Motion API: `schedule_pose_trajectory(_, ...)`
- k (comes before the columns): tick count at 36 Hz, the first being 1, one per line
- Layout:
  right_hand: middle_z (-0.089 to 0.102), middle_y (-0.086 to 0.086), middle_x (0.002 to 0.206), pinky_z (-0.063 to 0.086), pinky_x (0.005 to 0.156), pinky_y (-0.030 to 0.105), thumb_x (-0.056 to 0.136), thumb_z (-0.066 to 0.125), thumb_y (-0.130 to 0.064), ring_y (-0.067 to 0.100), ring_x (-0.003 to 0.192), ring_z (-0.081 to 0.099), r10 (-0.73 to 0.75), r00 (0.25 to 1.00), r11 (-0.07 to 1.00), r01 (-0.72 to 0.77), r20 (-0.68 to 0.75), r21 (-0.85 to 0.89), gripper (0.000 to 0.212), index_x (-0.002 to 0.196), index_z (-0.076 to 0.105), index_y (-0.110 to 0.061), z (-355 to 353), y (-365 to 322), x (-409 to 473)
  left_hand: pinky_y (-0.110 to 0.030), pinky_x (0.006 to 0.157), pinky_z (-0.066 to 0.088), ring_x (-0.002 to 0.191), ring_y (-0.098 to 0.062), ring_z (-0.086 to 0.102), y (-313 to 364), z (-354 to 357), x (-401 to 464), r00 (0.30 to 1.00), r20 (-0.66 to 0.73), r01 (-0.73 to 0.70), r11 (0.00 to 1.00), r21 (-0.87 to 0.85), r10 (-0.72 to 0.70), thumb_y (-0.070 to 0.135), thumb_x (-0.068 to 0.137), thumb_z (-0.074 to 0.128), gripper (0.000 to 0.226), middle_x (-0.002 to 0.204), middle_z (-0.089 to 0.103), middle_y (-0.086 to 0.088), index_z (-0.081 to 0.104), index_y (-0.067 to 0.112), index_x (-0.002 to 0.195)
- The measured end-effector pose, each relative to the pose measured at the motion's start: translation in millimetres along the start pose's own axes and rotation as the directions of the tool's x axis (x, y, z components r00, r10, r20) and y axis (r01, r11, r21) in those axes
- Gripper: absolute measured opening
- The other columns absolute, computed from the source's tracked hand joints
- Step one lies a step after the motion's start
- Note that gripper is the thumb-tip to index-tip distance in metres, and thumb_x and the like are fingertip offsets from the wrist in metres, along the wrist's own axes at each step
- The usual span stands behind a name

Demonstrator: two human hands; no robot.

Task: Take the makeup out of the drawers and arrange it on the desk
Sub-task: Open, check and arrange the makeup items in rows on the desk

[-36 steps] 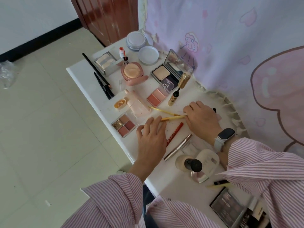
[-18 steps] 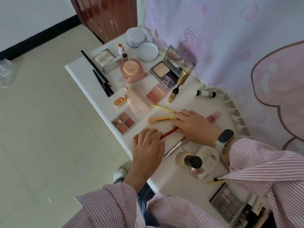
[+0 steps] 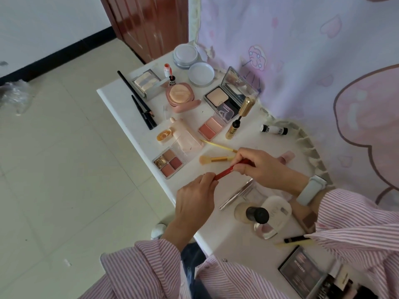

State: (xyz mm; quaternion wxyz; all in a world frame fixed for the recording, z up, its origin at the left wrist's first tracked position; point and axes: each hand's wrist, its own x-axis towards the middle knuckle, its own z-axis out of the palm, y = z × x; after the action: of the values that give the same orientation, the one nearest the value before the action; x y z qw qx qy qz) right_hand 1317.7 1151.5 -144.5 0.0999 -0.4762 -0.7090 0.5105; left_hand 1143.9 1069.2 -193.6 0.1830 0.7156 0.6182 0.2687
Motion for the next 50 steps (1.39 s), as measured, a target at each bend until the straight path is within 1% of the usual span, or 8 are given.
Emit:
schedule_pose_trajectory(6,0.057,0.002,0.071,0.042,0.063,0.023,0.089,0.057,-0.009,0.007,0.062,0.048,-0.017,1.0,0.999,0.018,0.017,-0.048,0.015,0.079,0.056,-0.021,1.5,-0.3,-1.0,-0.03,0.041,0.049,0.047,-0.012,0.053,-10.2,-1.2,-6.5,0.999,0.044,0.033,0.997,-0.062,-0.031,0.041,0.095,0.033,0.024,0.067,0.061,0.005,0.049,0.026,0.105)
schedule_pose_trajectory(11,0.062,-0.007,0.087,0.042,0.072,0.009,0.09,0.055,-0.01,-0.001,0.078,0.057,0.014,0.999,0.996,-0.011,0.033,-0.088,0.02,0.089,0.056,-0.03,0.0,1.6,-0.4,-0.033,0.088,0.051,0.107,-0.017,0.057,-5.0,-6.3,-7.1,0.936,0.27,0.253,0.965,-0.065,-0.227,0.056,0.086,0.05,0.066,0.126,0.054,0.002,0.022,0.027,0.139)
schedule_pose_trajectory(16,0.058,-0.008,0.076,0.041,0.067,0.013,0.094,0.045,-0.005,0.007,0.072,0.054,0.063,0.998,0.987,-0.066,-0.026,-0.144,0.034,0.093,0.058,-0.036,-11.6,10.3,0.3,-0.035,0.08,0.052,0.098,-0.025,0.057,-19.1,-5.3,-14.0,0.937,0.184,0.326,0.932,-0.156,-0.296,0.019,0.096,0.041,0.044,0.117,0.056,-0.013,0.024,0.016,0.136)
schedule_pose_trajectory(22,0.058,-0.007,0.077,0.041,0.067,0.019,0.097,0.039,-0.016,0.016,0.072,0.054,0.155,0.988,0.976,-0.151,0.015,-0.159,0.014,0.089,0.047,-0.025,-5.0,17.9,-1.9,-0.027,0.072,0.049,0.094,-0.019,0.056,-22.7,-5.0,-20.3,0.886,0.102,0.462,0.84,-0.283,-0.453,0.017,0.1,0.032,0.021,0.115,0.054,-0.006,0.034,0.017,0.121)
schedule_pose_trajectory(31,0.05,-0.007,0.089,0.038,0.078,0.027,0.092,0.052,-0.021,0.01,0.082,0.044,-0.004,0.997,0.937,-0.025,-0.082,-0.348,0.006,0.093,0.055,-0.016,23.6,28.9,9.9,-0.029,0.08,0.033,0.087,-0.015,0.048,-33.0,4.1,-25.2,0.979,-0.197,0.071,0.995,0.068,-0.057,0.028,0.084,0.053,0.022,0.086,0.065,-0.001,0.07,0.015,0.081)
schedule_pose_trajectory(40,0.055,-0.003,0.095,0.026,0.072,0.017,0.088,0.059,-0.029,0.012,0.098,0.043,-0.16,0.982,0.794,0.069,-0.098,-0.604,0.015,0.093,0.066,-0.017,31.3,30.1,20.4,-0.036,0.072,0.034,0.085,-0.021,0.047,-34.9,19.1,-20.5,0.945,-0.314,-0.015,0.971,0.237,0.092,0.024,0.085,0.061,0.014,0.08,0.066,0.002,0.074,0.02,0.082)
schedule_pose_trajectory(46,0.058,0.002,0.085,0.05,0.069,0.035,0.082,0.064,-0.025,0.022,0.087,0.052,-0.268,0.963,0.696,0.181,-0.017,-0.695,0.012,0.085,0.064,-0.013,29.7,30.7,23.1,-0.038,0.071,0.036,0.088,-0.023,0.049,-34.3,24.4,-14.3,0.942,-0.326,-0.001,0.969,0.247,0.085,0.02,0.086,0.061,0.012,0.085,0.068,0.002,0.073,0.018,0.085)
schedule_pose_trajectory(50,0.058,-0.001,0.08,0.039,0.065,0.016,0.084,0.05,-0.033,0.014,0.079,0.05,-0.344,0.937,0.691,0.214,-0.054,-0.691,0.024,0.082,0.064,-0.014,26.8,30.3,17.3,-0.039,0.076,0.034,0.091,-0.023,0.047,-33.1,24.2,-13.7,0.946,-0.312,-0.008,0.971,0.24,0.084,0.021,0.085,0.062,0.011,0.1,0.061,-0.003,0.067,0.018,0.094)
